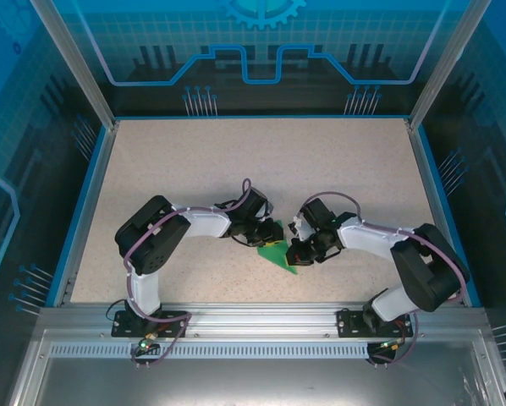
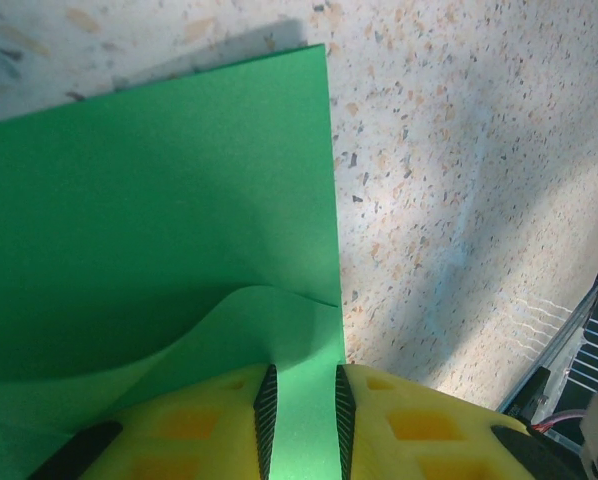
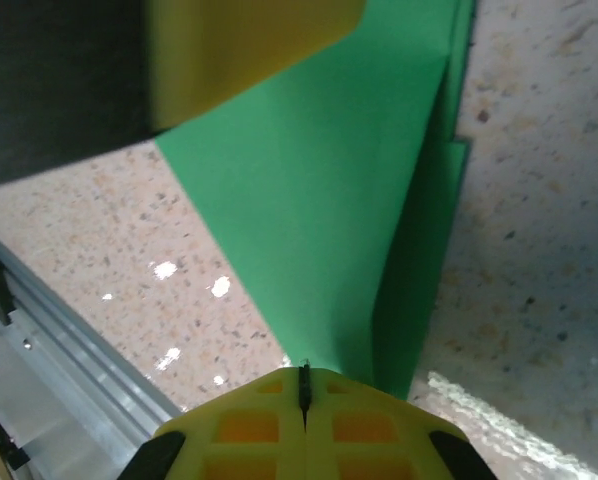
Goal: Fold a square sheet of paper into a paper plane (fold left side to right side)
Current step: Fourth fold the wing at the center of the table.
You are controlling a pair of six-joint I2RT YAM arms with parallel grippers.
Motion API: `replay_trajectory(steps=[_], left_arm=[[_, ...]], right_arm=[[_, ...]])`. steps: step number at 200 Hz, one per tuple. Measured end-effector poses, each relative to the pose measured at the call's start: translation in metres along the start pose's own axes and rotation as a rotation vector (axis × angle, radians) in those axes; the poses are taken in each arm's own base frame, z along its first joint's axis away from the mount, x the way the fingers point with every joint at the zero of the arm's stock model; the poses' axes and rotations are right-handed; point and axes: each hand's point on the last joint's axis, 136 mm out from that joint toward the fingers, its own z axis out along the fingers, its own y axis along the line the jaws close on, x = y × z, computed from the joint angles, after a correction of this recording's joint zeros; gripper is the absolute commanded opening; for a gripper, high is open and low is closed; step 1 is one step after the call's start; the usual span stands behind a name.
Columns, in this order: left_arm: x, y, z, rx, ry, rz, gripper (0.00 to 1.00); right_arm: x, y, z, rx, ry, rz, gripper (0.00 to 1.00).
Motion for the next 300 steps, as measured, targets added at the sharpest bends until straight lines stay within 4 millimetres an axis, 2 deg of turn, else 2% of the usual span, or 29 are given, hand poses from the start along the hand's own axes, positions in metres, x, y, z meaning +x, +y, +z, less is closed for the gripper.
replay_trajectory(steps=[29,48,91,138,190,225,300], left_arm=[[0.000,-0.001,-0.001,0.001,-0.001,0.002,0.28],[0.001,-0.001,-0.002,0.000,-0.001,0.010,0.32],[-0.001,-0.003,-0.016,-0.018,-0.021,0.037,0.33],[0.009,-0.022,-0.038,0.038,-0.049,0.095,0.25],[0.044,-0.022,-0.023,0.075,0.022,0.139,0.21],[0.049,-0.027,-0.014,0.102,0.038,0.148,0.19],[0.052,-0.011,0.003,0.068,0.066,0.128,0.17]], right_arm=[[0.001,-0.013,0.009,0.047,0.019,0.023,0.02],[0.000,-0.014,0.009,0.050,0.019,0.023,0.00],[0.001,-0.015,0.010,0.056,0.019,0.022,0.00],[0.001,-0.015,0.009,0.058,0.020,0.020,0.00],[0.001,-0.015,0.010,0.058,0.020,0.013,0.00],[0.001,-0.015,0.010,0.059,0.020,0.013,0.00],[0.001,-0.015,0.010,0.066,0.027,0.011,0.00]])
